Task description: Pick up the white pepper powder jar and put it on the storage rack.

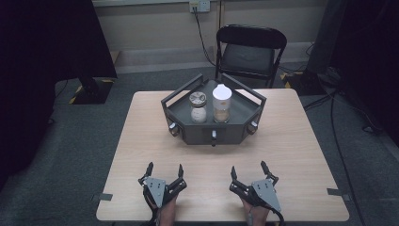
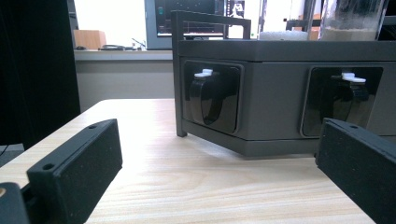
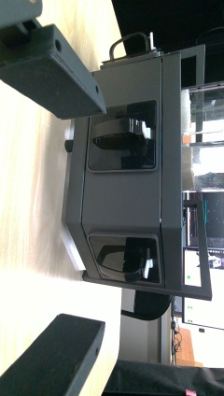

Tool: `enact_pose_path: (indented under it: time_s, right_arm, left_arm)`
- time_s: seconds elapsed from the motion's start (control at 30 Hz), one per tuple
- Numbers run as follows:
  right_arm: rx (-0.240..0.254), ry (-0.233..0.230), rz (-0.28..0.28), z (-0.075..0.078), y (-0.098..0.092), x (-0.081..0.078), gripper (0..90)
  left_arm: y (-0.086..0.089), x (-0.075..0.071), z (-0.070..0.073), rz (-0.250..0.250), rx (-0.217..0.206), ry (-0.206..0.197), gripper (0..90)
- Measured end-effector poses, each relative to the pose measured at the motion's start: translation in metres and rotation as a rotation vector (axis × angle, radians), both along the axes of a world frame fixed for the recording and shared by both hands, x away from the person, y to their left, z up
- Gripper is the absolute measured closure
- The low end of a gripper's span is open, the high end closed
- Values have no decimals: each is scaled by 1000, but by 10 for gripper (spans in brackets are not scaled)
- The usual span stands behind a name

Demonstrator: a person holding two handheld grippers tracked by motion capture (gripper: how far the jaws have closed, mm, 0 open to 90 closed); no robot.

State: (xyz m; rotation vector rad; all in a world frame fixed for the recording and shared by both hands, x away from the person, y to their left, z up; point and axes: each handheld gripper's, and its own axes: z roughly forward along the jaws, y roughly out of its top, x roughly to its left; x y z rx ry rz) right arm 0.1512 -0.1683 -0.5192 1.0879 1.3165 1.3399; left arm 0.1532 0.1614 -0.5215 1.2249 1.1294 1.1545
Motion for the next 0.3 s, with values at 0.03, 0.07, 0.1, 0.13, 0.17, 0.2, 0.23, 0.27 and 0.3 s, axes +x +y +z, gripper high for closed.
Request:
enact_pose_path:
  time_s: [0.03,0.07,0.1,0.13,0.17,0.2,0.23,0.27,0.3]
  right_arm:
    - [0,0,0,0,0,0,0]
    - [1,0,0,0,0,0,0]
    - [1,0,1,0,0,0,0]
    - [1,1,1,0,0,0,0]
    - [1,1,1,0,0,0,0]
    - [2,2,1,0,0,0,0]
    - [3,4,2,1,-1,0,0]
    - [4,5,2,1,-1,1,0]
    - [5,6,3,1,-1,1,0]
  left_arm:
    - [0,0,0,0,0,0,0]
    - [0,0,0,0,0,0,0]
    - [0,0,0,0,0,0,0]
    - [0,0,0,0,0,0,0]
    - [0,0,0,0,0,0,1]
    - [0,0,0,0,0,0,1]
    - [0,0,0,0,0,0,1]
    - [0,0,0,0,0,0,2]
    - [0,0,0,0,0,0,1]
